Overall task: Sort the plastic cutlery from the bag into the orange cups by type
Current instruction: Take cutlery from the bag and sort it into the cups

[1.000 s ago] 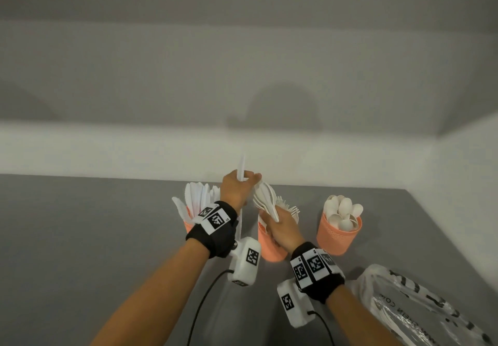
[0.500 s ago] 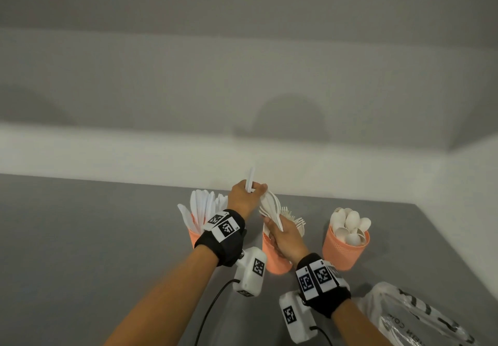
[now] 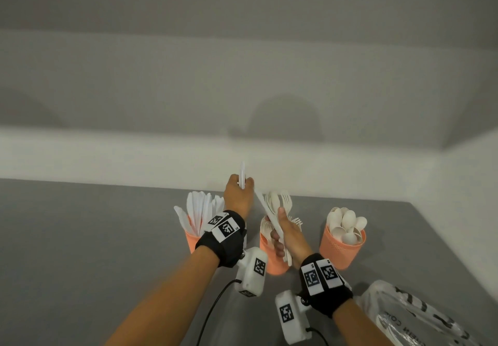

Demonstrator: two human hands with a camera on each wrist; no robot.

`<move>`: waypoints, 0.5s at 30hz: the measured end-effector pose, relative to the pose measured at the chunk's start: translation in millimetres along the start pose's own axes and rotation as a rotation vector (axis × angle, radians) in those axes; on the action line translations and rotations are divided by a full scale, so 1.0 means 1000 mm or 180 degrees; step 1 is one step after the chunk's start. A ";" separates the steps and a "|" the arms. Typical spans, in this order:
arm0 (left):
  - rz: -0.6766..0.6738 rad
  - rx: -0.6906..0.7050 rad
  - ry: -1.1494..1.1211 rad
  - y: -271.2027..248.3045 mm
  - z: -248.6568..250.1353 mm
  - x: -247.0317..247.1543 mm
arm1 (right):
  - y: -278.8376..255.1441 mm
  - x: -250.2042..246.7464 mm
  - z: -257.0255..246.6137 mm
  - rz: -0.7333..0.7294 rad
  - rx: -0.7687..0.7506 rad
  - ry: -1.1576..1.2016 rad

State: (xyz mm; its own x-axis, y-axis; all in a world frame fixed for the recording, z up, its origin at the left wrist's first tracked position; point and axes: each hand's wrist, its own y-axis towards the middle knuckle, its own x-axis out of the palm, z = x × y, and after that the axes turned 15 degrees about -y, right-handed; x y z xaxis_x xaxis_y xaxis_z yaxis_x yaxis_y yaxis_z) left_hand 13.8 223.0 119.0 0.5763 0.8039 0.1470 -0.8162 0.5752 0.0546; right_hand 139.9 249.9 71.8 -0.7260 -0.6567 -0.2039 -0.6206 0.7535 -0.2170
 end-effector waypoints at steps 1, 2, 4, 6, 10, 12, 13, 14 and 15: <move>0.0039 -0.0108 -0.0175 0.001 0.000 -0.002 | 0.000 0.000 -0.001 0.0025 0.0026 0.0031; 0.0046 -0.0244 -0.0334 -0.001 0.000 -0.003 | 0.000 0.001 -0.003 0.0059 0.0038 0.0041; -0.0034 -0.0520 -0.0538 -0.007 -0.003 -0.004 | 0.001 0.004 -0.006 0.0107 0.0027 0.0023; -0.0115 -0.0734 -0.0641 -0.015 -0.008 -0.005 | 0.002 0.009 -0.008 0.0095 0.0000 -0.0028; 0.0087 -0.0765 -0.0653 -0.019 -0.016 -0.007 | 0.003 0.013 -0.007 0.0060 -0.0018 -0.0128; 0.0325 -0.0522 -0.0679 -0.017 -0.013 -0.013 | 0.004 0.013 -0.004 0.0063 -0.0008 -0.0170; 0.0472 -0.0406 -0.0683 -0.015 -0.010 -0.019 | 0.005 0.011 -0.002 0.0100 0.0023 -0.0171; 0.0614 -0.0333 -0.0709 -0.011 -0.006 -0.026 | 0.006 0.010 -0.001 0.0147 0.0071 -0.0144; 0.0733 -0.0287 -0.0802 -0.007 -0.002 -0.034 | 0.008 0.008 0.001 0.0177 0.0110 -0.0115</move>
State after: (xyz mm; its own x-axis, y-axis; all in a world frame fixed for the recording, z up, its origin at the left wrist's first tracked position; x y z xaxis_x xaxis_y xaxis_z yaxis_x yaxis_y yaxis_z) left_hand 0.1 192.1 111.3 0.3402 0.8579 0.3851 -0.9102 0.4032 -0.0941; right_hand 129.6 250.4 67.7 -0.7475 -0.6152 -0.2506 -0.5687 0.7876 -0.2370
